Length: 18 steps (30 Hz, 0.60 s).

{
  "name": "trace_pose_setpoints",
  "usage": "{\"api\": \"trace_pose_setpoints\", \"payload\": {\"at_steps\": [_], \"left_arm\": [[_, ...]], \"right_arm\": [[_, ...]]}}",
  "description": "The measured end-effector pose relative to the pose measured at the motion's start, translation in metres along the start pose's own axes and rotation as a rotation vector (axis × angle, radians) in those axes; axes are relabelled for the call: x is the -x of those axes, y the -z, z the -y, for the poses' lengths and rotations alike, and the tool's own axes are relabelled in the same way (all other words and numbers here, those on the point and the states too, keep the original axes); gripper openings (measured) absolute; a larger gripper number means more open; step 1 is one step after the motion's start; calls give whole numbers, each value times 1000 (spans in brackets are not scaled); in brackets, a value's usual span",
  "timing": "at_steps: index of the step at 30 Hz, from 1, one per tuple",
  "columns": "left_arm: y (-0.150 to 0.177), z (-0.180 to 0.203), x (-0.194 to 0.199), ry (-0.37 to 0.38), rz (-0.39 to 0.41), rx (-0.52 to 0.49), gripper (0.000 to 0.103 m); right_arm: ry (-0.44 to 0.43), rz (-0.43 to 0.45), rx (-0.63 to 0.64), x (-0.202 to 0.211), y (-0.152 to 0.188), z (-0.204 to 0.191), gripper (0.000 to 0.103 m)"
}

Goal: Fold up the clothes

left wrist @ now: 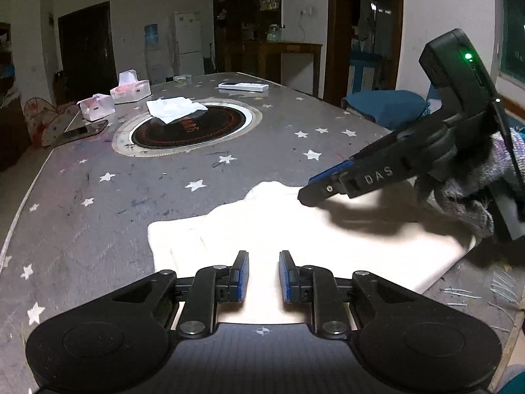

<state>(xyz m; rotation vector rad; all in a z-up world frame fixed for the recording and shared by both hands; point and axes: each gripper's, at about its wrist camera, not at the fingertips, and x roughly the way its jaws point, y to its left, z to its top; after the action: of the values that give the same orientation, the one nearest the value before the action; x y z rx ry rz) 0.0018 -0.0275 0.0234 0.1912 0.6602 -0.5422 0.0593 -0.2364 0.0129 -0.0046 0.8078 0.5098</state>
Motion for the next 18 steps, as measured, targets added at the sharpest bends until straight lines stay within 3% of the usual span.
{"api": "trace_pose_setpoints", "payload": {"at_steps": [12, 18], "left_arm": [[12, 1, 14, 35, -16, 57, 22], [18, 1, 30, 71, -31, 83, 22]], "right_arm": [[-25, -9, 15, -2, 3, -16, 18], [-40, 44, 18, 19, 15, -17, 18]]}}
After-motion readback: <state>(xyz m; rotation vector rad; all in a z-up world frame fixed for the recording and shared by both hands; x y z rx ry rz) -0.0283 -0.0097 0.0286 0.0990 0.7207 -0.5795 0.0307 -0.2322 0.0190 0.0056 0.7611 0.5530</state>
